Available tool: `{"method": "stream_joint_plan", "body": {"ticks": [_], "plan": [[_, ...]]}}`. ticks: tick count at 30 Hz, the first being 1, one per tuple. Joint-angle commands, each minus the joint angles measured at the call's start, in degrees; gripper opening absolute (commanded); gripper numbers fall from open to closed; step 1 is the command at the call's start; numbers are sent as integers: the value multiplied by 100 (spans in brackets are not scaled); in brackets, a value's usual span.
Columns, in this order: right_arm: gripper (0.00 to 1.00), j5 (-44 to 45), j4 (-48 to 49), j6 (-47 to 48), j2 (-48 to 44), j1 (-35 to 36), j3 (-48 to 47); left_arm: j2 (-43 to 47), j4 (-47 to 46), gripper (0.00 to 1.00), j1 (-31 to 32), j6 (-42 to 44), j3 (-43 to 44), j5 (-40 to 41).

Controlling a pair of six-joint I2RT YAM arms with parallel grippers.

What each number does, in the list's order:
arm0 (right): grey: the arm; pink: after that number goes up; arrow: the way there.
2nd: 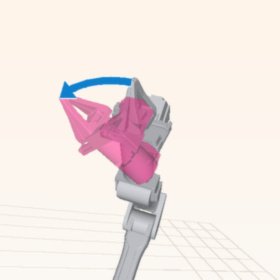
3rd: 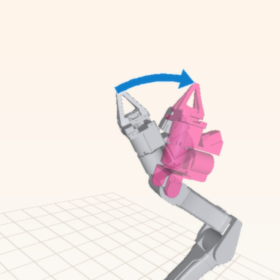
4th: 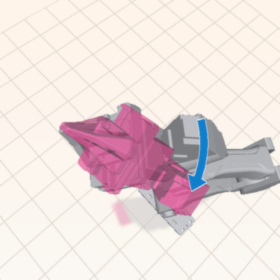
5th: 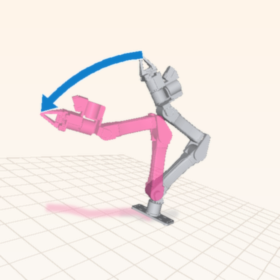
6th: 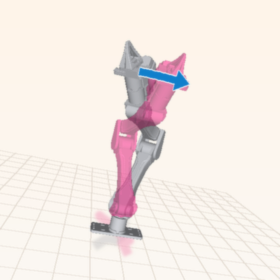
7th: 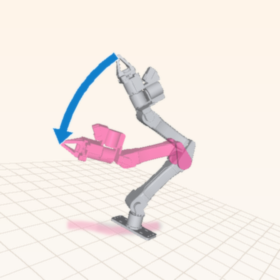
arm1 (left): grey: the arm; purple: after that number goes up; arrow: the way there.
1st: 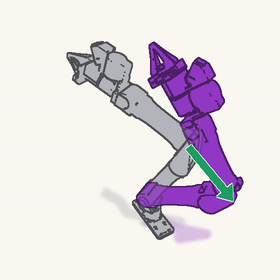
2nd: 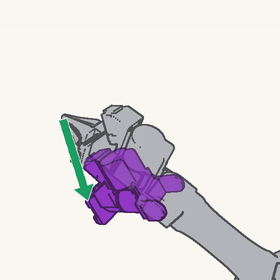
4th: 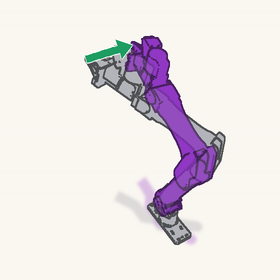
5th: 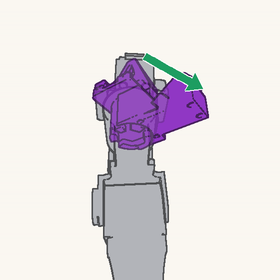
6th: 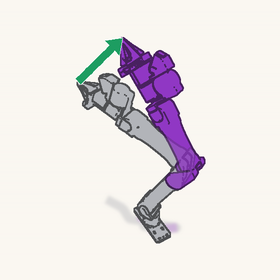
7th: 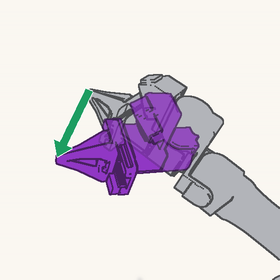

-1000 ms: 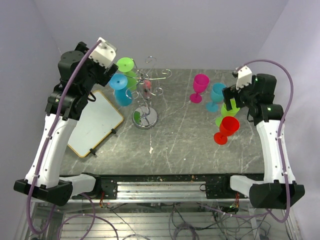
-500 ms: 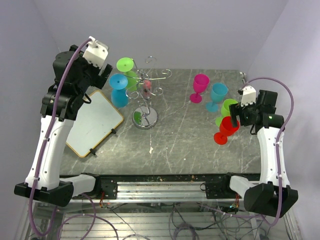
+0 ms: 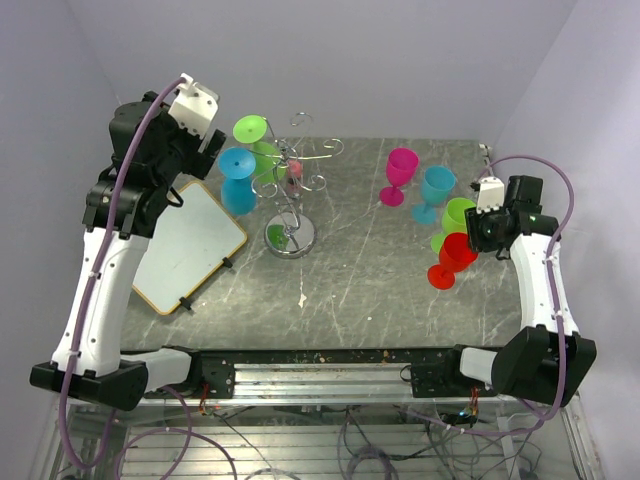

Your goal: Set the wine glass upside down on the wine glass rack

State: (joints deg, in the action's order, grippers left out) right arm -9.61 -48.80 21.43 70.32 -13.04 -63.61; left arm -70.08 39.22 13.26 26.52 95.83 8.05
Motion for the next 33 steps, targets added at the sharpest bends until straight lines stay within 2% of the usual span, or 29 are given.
{"method": "stream_joint_plan", "body": {"ticks": [1, 19, 28, 33], "plan": [[32, -20, -8, -32, 72, -41, 7, -56, 37, 99, -43, -33, 62, -124], [16, -96, -9, -1, 267, -41, -10, -163, 68, 99, -60, -120, 96, -116], [0, -403, -157, 126, 206, -12, 18, -124, -7, 99, -78, -317, 85, -38], [0, -855, -551, 539, 55, 160, -167, -146, -26, 99, -86, -542, 156, -4]]}}
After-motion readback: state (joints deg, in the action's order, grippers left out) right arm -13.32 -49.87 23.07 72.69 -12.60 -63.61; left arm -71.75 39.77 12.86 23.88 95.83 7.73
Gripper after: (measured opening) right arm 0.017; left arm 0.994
